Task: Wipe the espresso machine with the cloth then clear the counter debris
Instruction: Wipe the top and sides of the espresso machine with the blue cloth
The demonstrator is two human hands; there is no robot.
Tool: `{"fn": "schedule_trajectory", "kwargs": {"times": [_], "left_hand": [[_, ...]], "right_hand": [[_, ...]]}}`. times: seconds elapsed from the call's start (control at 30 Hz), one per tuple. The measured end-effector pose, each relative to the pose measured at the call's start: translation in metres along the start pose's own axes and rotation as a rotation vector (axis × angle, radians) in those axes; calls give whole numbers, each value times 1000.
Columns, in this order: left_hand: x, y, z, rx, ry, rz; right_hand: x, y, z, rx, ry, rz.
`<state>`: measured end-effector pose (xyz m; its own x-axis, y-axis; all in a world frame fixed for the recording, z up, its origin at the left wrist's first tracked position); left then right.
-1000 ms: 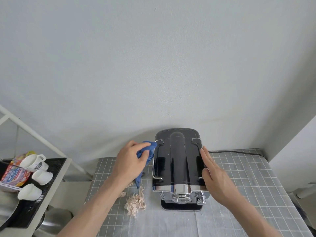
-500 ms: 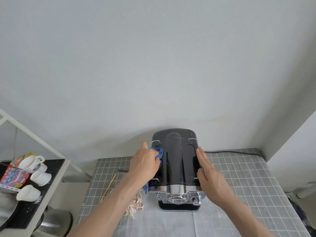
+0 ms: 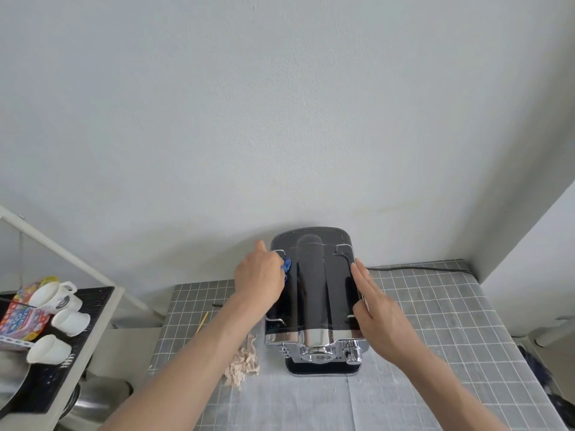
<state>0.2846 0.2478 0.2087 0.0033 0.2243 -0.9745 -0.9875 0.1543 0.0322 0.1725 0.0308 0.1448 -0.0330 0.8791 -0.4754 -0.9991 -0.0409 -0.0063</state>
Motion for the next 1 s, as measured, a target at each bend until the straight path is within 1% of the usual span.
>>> {"fn": "schedule_trajectory", "kwargs": {"times": [0.07,0.13,0.23,0.4,0.47,0.53,0.6,0.63,0.67,0.7,0.73,0.8,0.87,0.93,1.0], "left_hand": [[-2,-10,-1,42,-27,-27],[0,-13,4,92,37,-14],[3,-5,12,187,134,56],[-2,21,15,351,251,232],[-2,30,19,386,286,249],[3,38,30,317,416,163],[8,47,50,142,629,0],[11,53,63,53,699,-84],[15,59,75,-20,728,-145],[20,65,86,-72,733,-169],[28,72,95,-106,736,-158],[47,86,99,-115,761,-73],[66,97,89,-62,807,12],[76,105,75,6,883,49],[79,109,65,17,941,59]], "right_hand": [[1,0,0,-34,41,-11],[2,0,-1,-46,88,-19],[8,1,-4,-43,109,-38],[10,-1,-6,1,90,-58],[10,-1,-8,25,75,-49],[9,-1,-9,39,55,-40],[9,-1,-10,47,55,-30],[9,-2,-10,53,56,-28],[9,-2,-10,57,57,-27],[9,-1,-10,58,57,-27],[9,-1,-10,58,51,-25],[8,-1,-10,58,41,-19],[9,-1,-9,62,47,-13],[8,-1,-8,68,52,-10],[7,-1,-7,75,51,-2]]}}
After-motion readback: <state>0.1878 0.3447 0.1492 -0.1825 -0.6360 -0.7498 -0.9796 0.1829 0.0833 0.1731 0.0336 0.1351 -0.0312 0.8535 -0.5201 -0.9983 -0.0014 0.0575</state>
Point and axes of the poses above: each hand's wrist, its own y-axis away from the middle knuckle, its own x-axis out of the palm, z = x × y, the point moved 4 cm from there along -y, towards the middle knuckle, and after that the axes turned 14 degrees about -y, right-handed, at the moved point
